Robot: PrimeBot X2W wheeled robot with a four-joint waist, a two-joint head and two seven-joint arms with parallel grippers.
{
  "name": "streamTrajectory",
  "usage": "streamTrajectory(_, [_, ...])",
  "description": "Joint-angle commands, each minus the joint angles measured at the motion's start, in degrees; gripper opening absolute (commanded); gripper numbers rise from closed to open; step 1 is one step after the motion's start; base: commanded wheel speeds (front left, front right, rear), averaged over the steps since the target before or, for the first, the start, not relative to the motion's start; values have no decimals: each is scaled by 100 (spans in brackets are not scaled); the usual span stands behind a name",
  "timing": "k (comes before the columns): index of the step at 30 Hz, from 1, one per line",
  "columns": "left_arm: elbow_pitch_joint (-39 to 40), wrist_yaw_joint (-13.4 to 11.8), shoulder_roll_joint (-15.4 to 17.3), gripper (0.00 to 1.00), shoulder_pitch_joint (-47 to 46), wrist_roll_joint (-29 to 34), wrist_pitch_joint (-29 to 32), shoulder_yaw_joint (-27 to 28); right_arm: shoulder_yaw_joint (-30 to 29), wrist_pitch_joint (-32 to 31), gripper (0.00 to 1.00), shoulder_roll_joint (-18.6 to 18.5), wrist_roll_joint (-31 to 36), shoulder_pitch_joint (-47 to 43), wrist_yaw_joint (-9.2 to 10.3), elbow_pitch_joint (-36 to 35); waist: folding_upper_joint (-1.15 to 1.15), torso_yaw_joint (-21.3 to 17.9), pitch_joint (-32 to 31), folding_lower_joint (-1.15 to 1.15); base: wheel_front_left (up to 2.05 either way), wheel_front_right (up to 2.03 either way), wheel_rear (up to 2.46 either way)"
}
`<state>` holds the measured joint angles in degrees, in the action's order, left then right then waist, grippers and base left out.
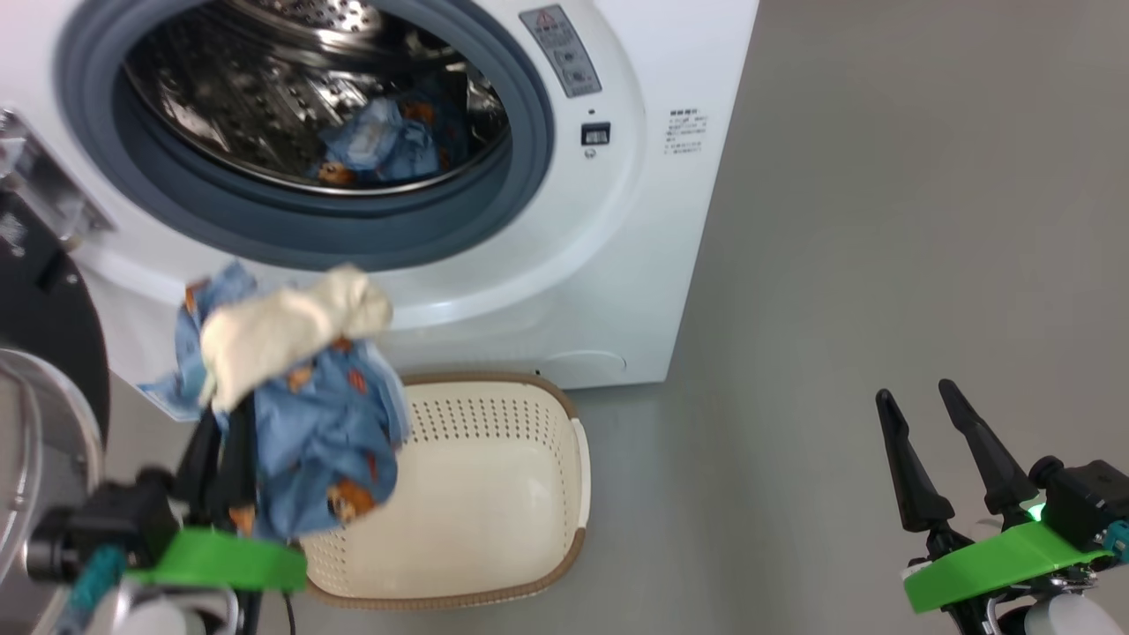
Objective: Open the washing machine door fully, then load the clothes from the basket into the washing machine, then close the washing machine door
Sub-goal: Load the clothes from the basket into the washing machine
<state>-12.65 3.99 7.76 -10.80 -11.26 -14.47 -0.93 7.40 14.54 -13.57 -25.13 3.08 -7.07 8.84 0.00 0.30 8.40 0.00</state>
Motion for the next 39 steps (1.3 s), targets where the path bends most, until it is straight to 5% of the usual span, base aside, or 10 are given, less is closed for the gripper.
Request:
streamTrajectory(1, [49,-1,109,0,-424,-6,-52,218,112,46,100,-105,33,184,-42,-157,0,-112,229,0,0,0,0])
streamTrajectory(24, [-3066,175,774,0,-5493,-97,-52,432,532,46,100,185,32,1408,-42,-283,0,-1050,2295,0,0,0,0])
streamTrajectory(39, [-2252,75,1070,0,-6165,684,-52,624,696,46,100,383,21,1796,-42,-310,0,-1381,2905,0,0,0,0])
